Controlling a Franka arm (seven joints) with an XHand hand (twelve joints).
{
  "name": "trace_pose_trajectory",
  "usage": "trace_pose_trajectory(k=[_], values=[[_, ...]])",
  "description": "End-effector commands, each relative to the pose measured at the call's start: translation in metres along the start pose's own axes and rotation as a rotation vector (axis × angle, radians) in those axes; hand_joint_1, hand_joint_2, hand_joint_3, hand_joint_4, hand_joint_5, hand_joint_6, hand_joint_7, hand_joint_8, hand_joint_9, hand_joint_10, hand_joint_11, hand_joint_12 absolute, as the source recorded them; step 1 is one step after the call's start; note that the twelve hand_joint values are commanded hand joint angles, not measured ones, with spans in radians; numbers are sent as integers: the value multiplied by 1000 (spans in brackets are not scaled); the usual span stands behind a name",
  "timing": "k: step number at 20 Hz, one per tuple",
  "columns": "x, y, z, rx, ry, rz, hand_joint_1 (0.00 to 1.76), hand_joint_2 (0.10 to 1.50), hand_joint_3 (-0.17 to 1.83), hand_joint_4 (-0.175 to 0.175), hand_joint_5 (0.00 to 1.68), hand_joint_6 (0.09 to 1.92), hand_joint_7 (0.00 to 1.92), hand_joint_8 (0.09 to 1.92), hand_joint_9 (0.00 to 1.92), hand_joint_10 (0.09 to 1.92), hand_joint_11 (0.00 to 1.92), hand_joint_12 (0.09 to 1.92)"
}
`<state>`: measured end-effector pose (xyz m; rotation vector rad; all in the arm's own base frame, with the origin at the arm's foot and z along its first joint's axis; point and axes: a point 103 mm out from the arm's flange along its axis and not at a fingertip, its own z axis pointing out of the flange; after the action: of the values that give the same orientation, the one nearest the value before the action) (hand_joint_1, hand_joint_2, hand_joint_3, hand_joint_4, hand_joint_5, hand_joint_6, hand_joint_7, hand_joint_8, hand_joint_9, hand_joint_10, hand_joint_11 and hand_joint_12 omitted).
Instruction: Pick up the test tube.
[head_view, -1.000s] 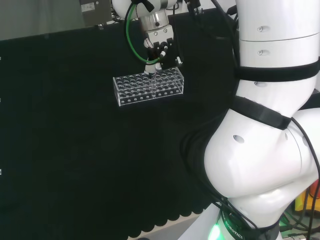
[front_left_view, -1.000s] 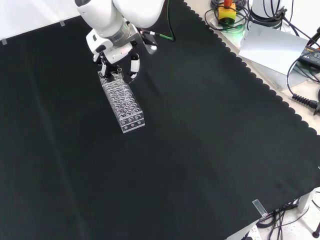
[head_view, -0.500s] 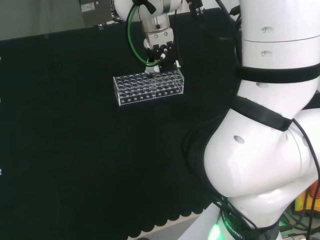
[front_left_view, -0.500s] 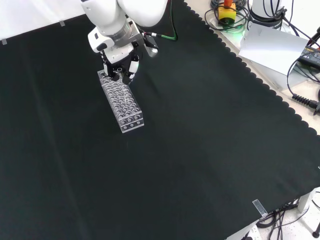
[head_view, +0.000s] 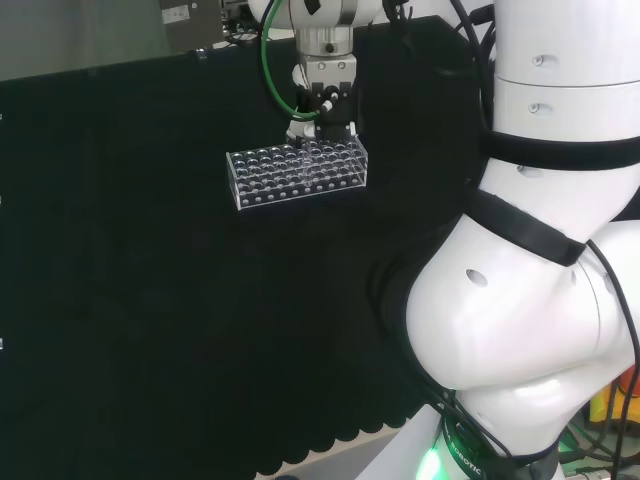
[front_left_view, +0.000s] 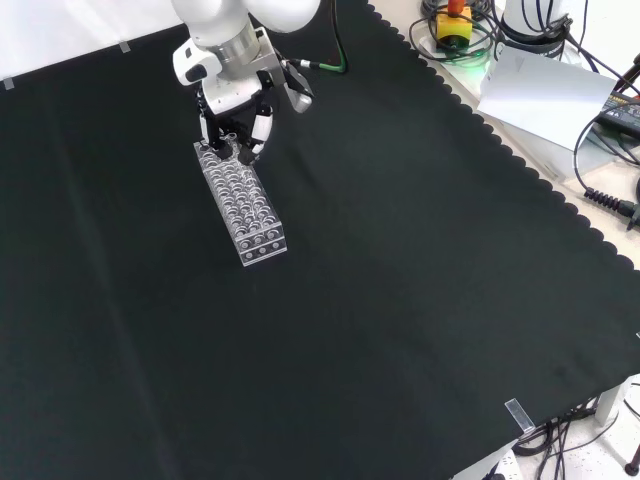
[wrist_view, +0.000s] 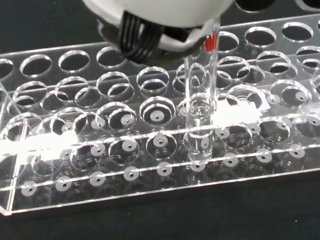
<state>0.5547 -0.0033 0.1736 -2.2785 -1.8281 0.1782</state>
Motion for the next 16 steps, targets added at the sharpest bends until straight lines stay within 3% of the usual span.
trace_pose_trajectory(k=[1, 7, 16], values=[[-2, -5, -7, 12, 20, -9, 1225, 681, 590, -175, 1316, 552, 1772, 342, 1664, 573, 1258, 883], [-4, -14, -20, 9, 66, -11, 1227, 658, 628, -175, 1325, 551, 1763, 376, 1647, 617, 1245, 904], [-6, -23, -62, -24, 119, -21, 1227, 648, 646, -175, 1327, 556, 1760, 401, 1643, 643, 1248, 915]])
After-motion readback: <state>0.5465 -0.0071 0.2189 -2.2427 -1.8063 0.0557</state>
